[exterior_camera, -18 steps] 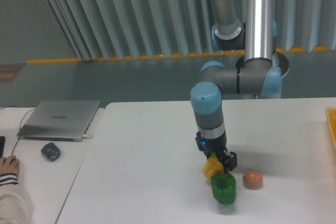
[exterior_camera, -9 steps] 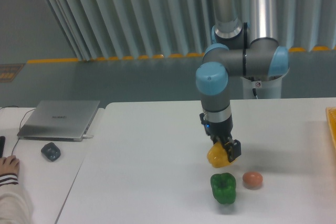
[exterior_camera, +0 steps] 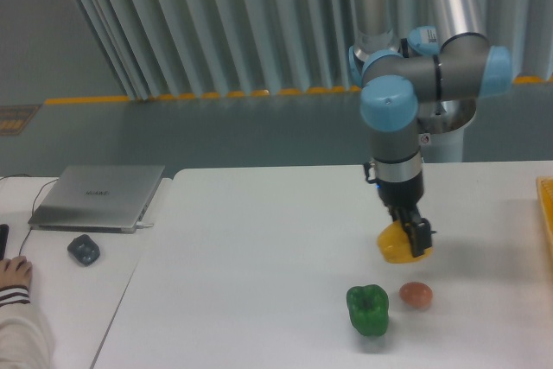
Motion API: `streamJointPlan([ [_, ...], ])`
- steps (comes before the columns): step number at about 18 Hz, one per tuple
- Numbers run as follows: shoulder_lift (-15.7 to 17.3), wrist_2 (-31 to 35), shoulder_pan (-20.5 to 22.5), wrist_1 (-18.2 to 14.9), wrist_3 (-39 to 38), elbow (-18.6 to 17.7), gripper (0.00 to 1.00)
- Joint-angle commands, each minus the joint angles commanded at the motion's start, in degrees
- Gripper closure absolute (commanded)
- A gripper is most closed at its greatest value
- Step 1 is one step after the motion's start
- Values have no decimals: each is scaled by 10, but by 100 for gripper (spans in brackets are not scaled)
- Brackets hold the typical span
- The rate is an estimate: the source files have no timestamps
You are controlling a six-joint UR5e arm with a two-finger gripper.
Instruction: Place the yellow pepper in a basket
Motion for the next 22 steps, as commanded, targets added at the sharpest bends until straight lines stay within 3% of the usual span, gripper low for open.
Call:
streamJointPlan([
  [6,-9,67,41,15,17,13,50],
  [11,-12,69,91,37,110,12,50],
  [15,-26,69,123,77,188,12,50],
  [22,-45,64,192,96,155,25,49],
])
